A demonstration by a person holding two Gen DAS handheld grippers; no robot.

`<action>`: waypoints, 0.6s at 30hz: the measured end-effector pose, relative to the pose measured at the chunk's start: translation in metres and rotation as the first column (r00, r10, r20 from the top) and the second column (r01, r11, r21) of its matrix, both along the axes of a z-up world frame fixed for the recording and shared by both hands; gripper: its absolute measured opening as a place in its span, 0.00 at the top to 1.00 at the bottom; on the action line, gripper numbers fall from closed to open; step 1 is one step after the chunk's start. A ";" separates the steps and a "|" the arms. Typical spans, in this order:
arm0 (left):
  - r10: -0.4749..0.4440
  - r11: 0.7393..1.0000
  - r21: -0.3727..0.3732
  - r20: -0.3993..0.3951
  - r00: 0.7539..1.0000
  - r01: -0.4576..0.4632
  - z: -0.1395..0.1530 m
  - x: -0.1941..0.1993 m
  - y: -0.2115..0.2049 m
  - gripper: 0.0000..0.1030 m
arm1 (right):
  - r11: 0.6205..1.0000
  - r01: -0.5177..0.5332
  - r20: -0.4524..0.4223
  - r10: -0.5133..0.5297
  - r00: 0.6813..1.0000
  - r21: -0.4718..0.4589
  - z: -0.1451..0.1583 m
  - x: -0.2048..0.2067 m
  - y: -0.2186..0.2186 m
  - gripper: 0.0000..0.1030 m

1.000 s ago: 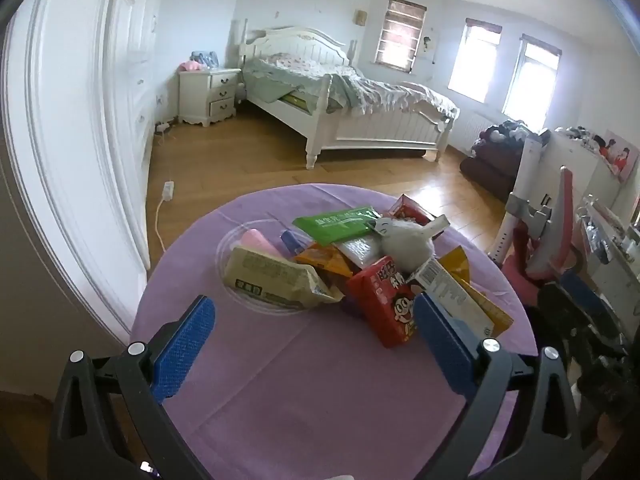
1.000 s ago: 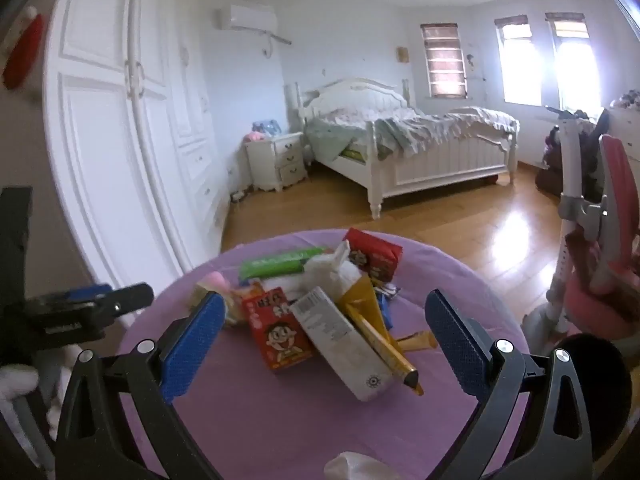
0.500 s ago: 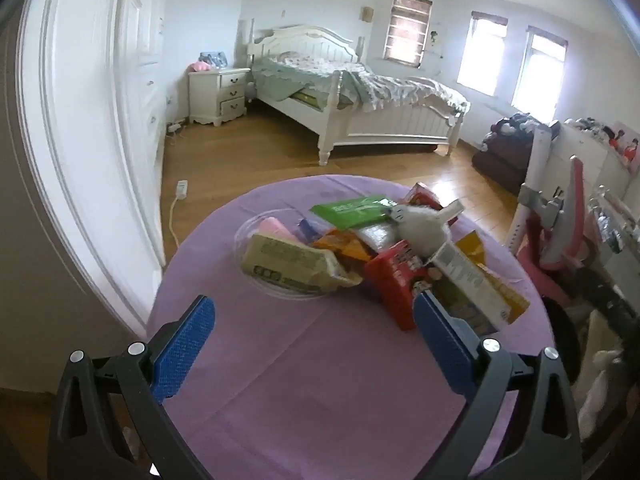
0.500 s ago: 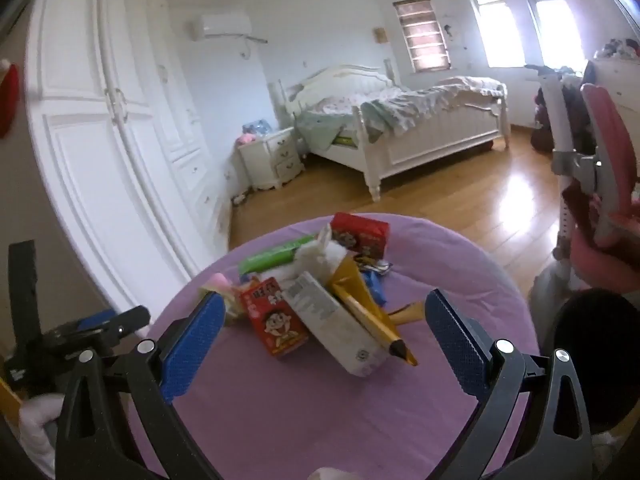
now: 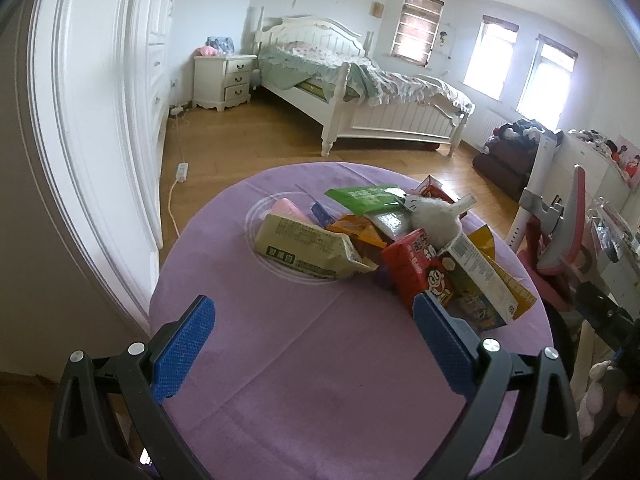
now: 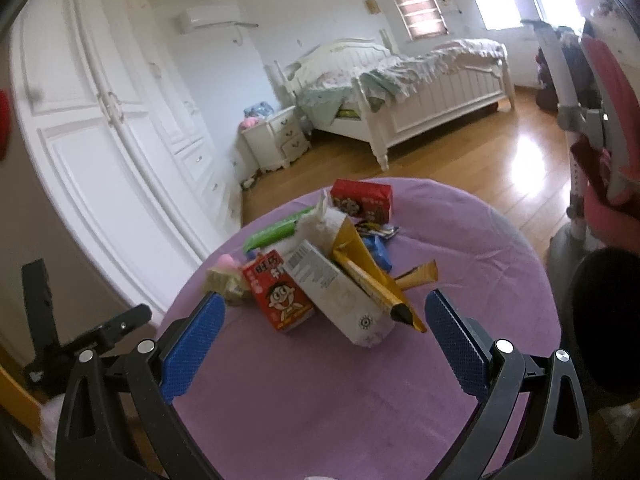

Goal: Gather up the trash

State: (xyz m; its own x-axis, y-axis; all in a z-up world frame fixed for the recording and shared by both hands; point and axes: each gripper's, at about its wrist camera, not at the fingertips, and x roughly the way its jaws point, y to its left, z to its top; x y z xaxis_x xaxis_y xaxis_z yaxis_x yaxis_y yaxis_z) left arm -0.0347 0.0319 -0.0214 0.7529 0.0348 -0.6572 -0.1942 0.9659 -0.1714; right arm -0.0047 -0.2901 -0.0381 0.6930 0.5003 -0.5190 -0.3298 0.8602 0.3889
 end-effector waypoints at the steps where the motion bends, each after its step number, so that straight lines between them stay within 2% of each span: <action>1: 0.000 1.000 0.001 -0.002 1.000 0.000 -0.001 0.000 0.000 0.05 | 1.000 0.002 -0.012 -0.002 1.000 0.010 -0.002 0.001 -0.002 0.04; 6: -0.006 1.000 0.014 -0.017 1.000 0.006 -0.002 0.001 -0.005 0.05 | 1.000 0.003 -0.053 -0.002 0.999 0.028 -0.010 0.008 -0.009 0.04; 13: -0.017 0.999 0.033 -0.015 1.000 0.018 -0.001 0.002 -0.011 0.05 | 0.995 -0.020 -0.154 0.036 0.987 0.099 -0.029 0.016 -0.012 0.04; 18: -0.020 0.999 0.037 -0.014 1.000 0.020 0.000 0.003 -0.012 0.05 | 0.993 -0.024 -0.149 0.041 0.988 0.115 -0.030 0.015 -0.012 0.04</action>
State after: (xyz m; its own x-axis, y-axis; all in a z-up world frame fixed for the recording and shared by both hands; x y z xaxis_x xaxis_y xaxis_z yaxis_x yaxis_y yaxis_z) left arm -0.0316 0.0195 -0.0218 0.7447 0.0445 -0.6659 -0.1768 0.9753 -0.1325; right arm 0.0103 -0.3017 -0.0685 0.5930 0.5824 -0.5560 -0.2870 0.7981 0.5298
